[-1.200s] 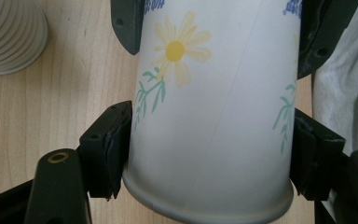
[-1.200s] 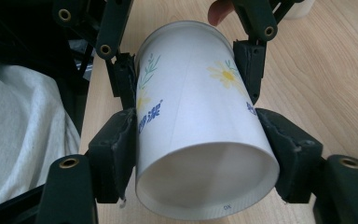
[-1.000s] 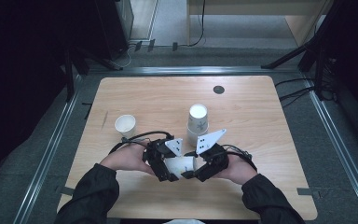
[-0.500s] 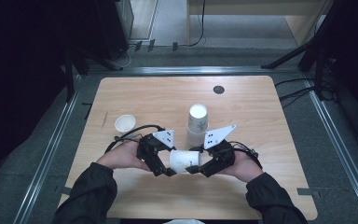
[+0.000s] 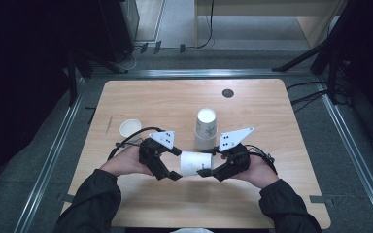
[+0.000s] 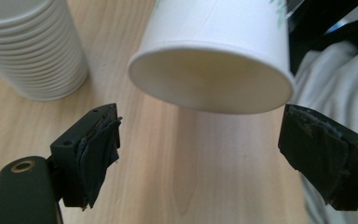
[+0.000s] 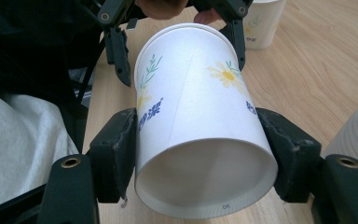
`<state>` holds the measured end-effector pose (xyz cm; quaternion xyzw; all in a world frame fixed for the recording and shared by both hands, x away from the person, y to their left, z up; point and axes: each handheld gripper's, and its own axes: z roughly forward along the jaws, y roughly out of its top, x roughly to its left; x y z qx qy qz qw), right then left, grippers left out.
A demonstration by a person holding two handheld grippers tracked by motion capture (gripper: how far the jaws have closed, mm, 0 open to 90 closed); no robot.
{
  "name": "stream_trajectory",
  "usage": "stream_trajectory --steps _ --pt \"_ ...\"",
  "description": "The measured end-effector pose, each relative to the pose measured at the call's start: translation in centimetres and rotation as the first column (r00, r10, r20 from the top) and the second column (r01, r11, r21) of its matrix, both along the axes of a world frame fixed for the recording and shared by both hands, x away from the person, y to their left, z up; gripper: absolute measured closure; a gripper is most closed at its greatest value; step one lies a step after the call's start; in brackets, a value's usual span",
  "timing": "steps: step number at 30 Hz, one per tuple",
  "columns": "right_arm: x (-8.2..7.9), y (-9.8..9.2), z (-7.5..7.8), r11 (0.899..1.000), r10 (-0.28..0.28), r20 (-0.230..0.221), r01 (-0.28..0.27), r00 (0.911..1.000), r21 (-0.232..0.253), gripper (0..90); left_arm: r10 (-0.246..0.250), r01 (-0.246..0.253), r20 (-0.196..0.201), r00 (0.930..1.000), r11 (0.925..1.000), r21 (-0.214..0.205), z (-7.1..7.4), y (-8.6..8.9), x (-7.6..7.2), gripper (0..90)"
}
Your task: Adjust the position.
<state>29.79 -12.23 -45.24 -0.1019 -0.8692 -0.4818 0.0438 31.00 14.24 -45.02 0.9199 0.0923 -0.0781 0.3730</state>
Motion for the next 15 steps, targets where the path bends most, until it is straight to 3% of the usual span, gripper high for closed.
stream_trajectory --steps 15 --pt "-0.2 0.5 0.1 1.000 0.020 -0.009 -0.020 0.9998 0.023 33.7 -0.018 0.021 0.048 0.9987 0.9985 -0.050 -0.2 -1.6 -0.7 15.4"
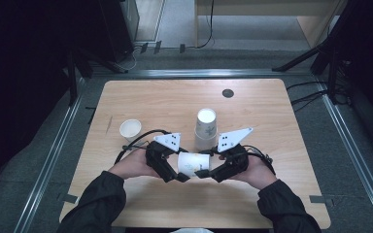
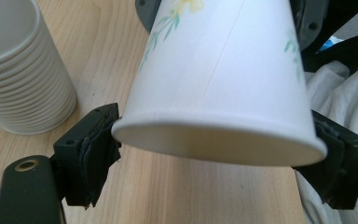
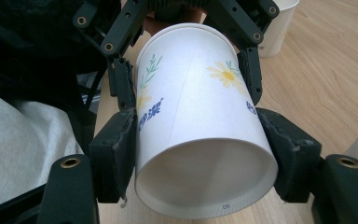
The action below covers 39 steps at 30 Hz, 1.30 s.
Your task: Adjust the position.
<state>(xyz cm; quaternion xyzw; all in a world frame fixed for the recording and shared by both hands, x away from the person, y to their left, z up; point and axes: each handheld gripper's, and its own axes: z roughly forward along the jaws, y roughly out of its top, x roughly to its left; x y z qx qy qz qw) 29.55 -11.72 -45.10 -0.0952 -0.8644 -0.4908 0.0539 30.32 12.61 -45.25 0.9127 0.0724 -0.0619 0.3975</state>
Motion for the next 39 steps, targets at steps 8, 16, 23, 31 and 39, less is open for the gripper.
stream_trajectory --steps 8,16,23,31,39 --pt "0.0 0.2 -0.1 1.000 0.001 -0.006 -0.001 1.0000 0.001 34.1 0.005 -0.005 0.018 0.9998 0.9999 -0.012 0.2 0.3 -0.1 22.3" --pt "0.0 0.5 -0.2 1.000 -0.017 -0.015 0.016 0.9997 -0.016 27.1 0.033 -0.033 0.004 0.9994 0.9994 -0.011 0.6 1.0 0.2 23.6" --pt "0.2 0.3 -0.5 0.998 -0.050 -0.016 0.049 0.9986 -0.041 25.7 0.069 -0.071 0.042 0.9967 0.9964 0.046 2.0 1.8 0.4 23.8" --pt "0.1 0.5 -0.8 0.997 -0.045 -0.006 0.044 0.9990 -0.058 25.6 0.070 -0.077 0.068 0.9953 0.9916 0.104 3.0 2.2 0.1 24.6" --pt "0.3 0.6 -1.1 0.996 -0.047 -0.003 0.046 0.9989 -0.077 25.3 0.064 -0.077 0.067 0.9957 0.9717 0.223 3.7 1.4 -0.2 24.8"
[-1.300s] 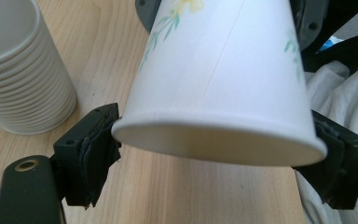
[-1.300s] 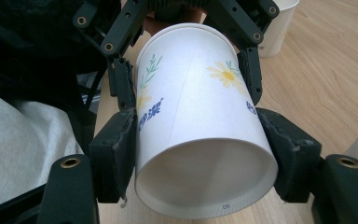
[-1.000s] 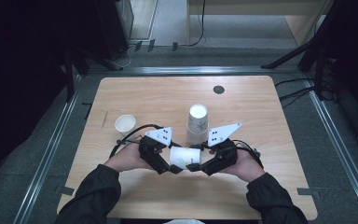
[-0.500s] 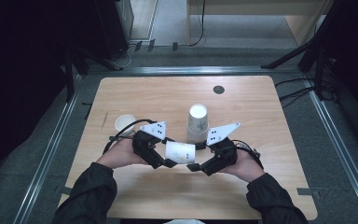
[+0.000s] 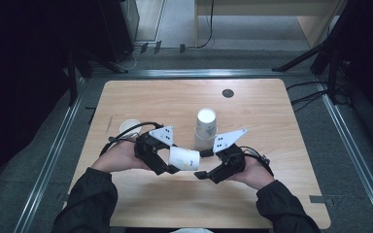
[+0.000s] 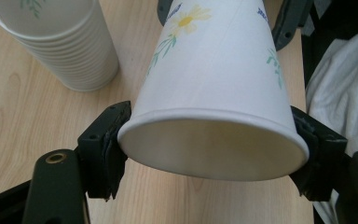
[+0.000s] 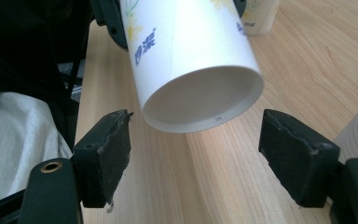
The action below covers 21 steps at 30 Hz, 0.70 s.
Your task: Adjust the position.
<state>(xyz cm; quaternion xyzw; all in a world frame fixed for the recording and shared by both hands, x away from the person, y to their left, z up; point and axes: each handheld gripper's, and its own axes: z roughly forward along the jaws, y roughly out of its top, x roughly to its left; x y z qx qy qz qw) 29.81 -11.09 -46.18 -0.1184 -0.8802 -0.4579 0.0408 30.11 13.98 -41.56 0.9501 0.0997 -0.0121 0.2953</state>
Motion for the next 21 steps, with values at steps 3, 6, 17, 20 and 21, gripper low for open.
stream_trajectory --steps 3,6,17,20,21 --pt "0.0 0.2 -0.1 1.000 0.004 0.001 -0.004 1.0000 -0.007 25.3 0.001 0.000 -0.015 0.9999 0.9990 0.045 -0.2 -0.5 0.0 24.7" --pt "-0.1 0.5 -0.4 1.000 0.009 0.000 -0.009 1.0000 -0.017 25.3 -0.006 0.008 -0.018 0.9998 0.9954 0.095 -0.7 -1.1 -0.1 24.8" --pt "-0.2 1.6 -1.3 0.998 0.037 0.006 -0.037 0.9993 -0.056 25.6 -0.044 0.048 -0.029 0.9986 0.9873 0.152 -1.8 -2.9 -0.3 24.8" --pt "-0.3 1.9 -1.7 0.995 0.058 0.007 -0.057 0.9983 -0.078 27.4 -0.048 0.054 -0.038 0.9981 0.9837 0.172 -2.1 -3.2 -0.4 24.8" --pt "-0.3 2.0 -1.8 0.995 0.064 0.005 -0.064 0.9979 -0.082 27.9 -0.050 0.056 -0.040 0.9980 0.9831 0.175 -2.2 -3.3 -0.5 24.8"
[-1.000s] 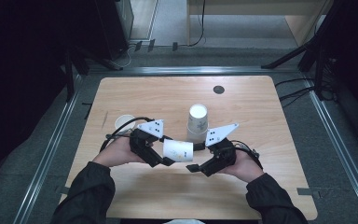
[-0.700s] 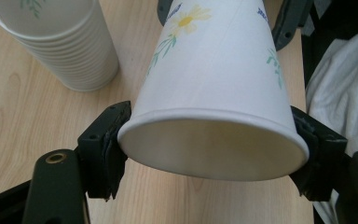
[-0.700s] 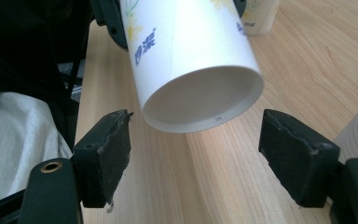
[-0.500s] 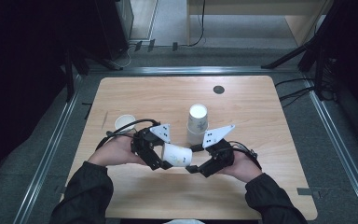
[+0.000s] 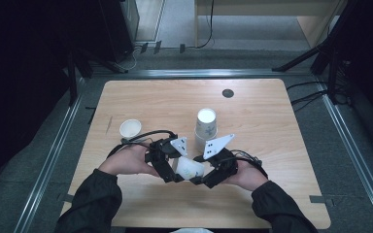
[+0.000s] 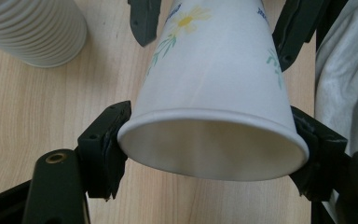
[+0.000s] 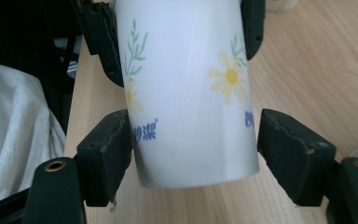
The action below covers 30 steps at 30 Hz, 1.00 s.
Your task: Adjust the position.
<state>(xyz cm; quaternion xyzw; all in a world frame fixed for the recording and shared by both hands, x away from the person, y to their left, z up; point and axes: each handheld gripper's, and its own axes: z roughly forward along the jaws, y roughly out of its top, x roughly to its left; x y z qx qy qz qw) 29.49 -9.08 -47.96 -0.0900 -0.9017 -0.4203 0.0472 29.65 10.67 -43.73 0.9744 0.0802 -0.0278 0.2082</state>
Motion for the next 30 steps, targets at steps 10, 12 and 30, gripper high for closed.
stream_trajectory --steps 10,12,30 --pt "-0.5 0.6 -0.1 0.999 0.033 0.011 -0.033 0.9994 -0.014 33.9 -0.015 0.015 -0.006 0.9999 0.9998 -0.008 -0.2 -0.3 -0.1 24.8" --pt "-0.5 0.6 -0.1 0.999 0.034 0.020 -0.034 0.9992 -0.010 33.8 -0.019 0.019 0.003 0.9998 0.9996 -0.021 -0.2 -0.2 -0.2 23.5" --pt "0.1 -1.6 1.4 0.998 -0.019 0.034 0.017 0.9993 0.056 33.4 0.036 -0.034 0.003 0.9994 0.9792 -0.200 0.7 2.4 0.5 13.9"
